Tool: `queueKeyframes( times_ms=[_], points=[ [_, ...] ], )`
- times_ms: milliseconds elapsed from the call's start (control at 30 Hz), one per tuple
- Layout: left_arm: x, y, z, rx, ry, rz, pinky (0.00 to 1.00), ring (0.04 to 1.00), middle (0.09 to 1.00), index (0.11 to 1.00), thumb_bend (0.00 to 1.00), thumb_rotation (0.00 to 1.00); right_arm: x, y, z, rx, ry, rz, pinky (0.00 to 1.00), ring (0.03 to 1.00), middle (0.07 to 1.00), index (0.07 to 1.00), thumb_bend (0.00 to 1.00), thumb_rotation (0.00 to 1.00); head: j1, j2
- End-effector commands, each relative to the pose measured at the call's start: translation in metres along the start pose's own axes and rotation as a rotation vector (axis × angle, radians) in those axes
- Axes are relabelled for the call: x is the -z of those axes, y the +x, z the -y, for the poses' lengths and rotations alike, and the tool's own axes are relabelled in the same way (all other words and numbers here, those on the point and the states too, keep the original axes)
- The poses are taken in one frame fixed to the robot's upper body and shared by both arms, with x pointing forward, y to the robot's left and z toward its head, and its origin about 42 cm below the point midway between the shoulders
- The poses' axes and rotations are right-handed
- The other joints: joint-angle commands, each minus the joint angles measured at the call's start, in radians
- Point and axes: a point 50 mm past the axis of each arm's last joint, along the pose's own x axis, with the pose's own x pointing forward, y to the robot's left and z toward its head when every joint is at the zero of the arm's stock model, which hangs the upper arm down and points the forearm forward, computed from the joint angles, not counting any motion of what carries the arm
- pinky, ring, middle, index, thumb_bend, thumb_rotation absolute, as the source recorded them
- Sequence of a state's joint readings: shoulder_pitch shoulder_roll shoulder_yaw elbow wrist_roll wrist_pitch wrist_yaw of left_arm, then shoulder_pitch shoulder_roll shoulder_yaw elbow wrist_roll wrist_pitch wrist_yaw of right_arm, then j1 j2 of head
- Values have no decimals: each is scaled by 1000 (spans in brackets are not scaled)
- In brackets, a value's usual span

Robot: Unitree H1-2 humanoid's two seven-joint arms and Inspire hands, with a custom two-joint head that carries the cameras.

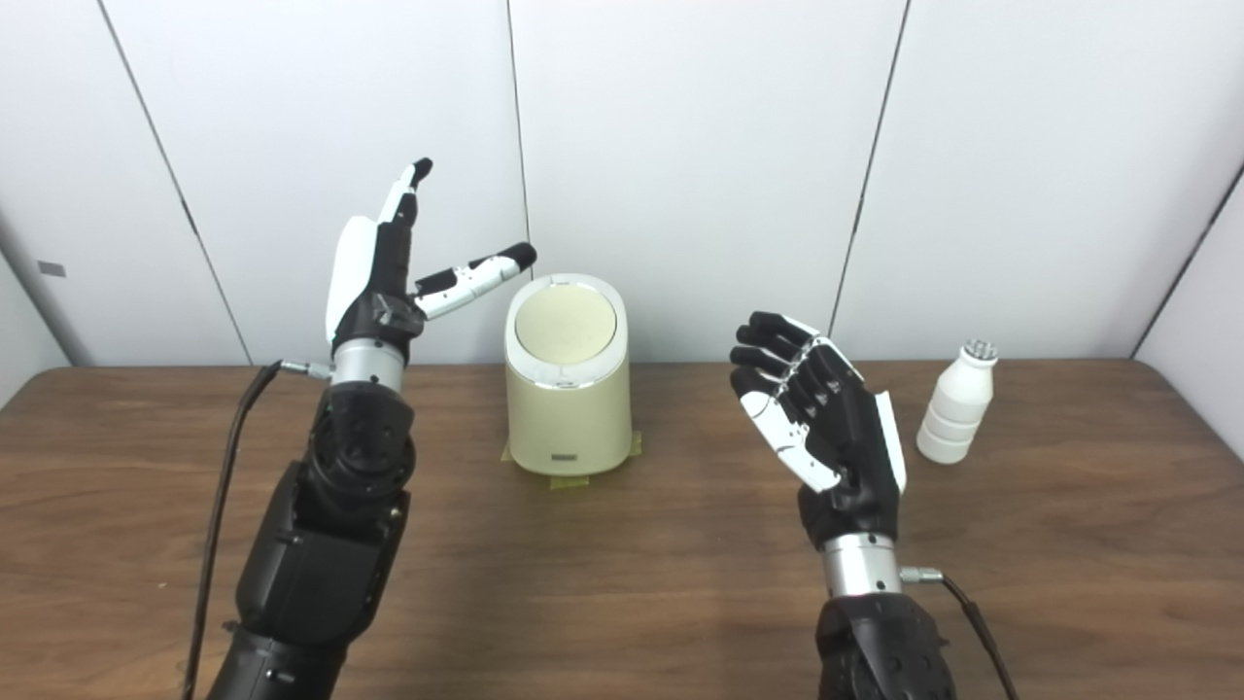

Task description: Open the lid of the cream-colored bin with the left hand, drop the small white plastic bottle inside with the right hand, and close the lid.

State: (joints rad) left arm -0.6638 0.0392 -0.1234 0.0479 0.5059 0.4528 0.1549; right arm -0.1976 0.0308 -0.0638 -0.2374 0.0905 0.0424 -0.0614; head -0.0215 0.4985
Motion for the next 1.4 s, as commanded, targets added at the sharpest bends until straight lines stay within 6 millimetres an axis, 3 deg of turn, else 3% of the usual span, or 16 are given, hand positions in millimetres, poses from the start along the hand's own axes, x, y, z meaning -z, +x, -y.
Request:
queueKeyframes(
  times_ms=[0, 100, 467, 700, 1033, 1200, 1367],
  points=[
    [-26, 14, -6, -34, 18, 68, 1000, 1000, 1000, 1000, 990, 483, -15, 12, -9, -14, 15, 81, 600, 676, 694, 679, 340, 314, -3, 0],
    [-23, 16, -1, -25, 43, 56, 1000, 1000, 1000, 1000, 1000, 493, -14, 13, -10, -15, 15, 82, 600, 674, 693, 677, 338, 312, -10, -2],
    [-7, 23, 15, 6, 133, 56, 1000, 1000, 1000, 1000, 978, 301, -16, 13, -13, -12, 28, 83, 602, 674, 690, 678, 336, 280, -14, -3],
    [-5, 24, 23, 10, 199, 58, 1000, 1000, 1000, 1000, 975, 301, -16, 14, -12, -9, 23, 79, 609, 676, 691, 680, 343, 298, -19, -2],
    [-9, 33, 35, 27, 274, 49, 1000, 1000, 1000, 1000, 922, 377, -18, 13, -14, -1, 16, 87, 607, 675, 692, 677, 350, 307, -26, 3],
    [-8, 35, 39, 29, 272, 36, 1000, 1000, 1000, 1000, 923, 535, -18, 14, -14, 1, 15, 87, 612, 678, 693, 678, 345, 300, -28, 0],
    [-7, 37, 42, 35, 289, 25, 1000, 1000, 1000, 1000, 928, 541, -16, 14, -14, -1, 21, 84, 618, 676, 688, 672, 358, 301, -31, -1]
  ],
)
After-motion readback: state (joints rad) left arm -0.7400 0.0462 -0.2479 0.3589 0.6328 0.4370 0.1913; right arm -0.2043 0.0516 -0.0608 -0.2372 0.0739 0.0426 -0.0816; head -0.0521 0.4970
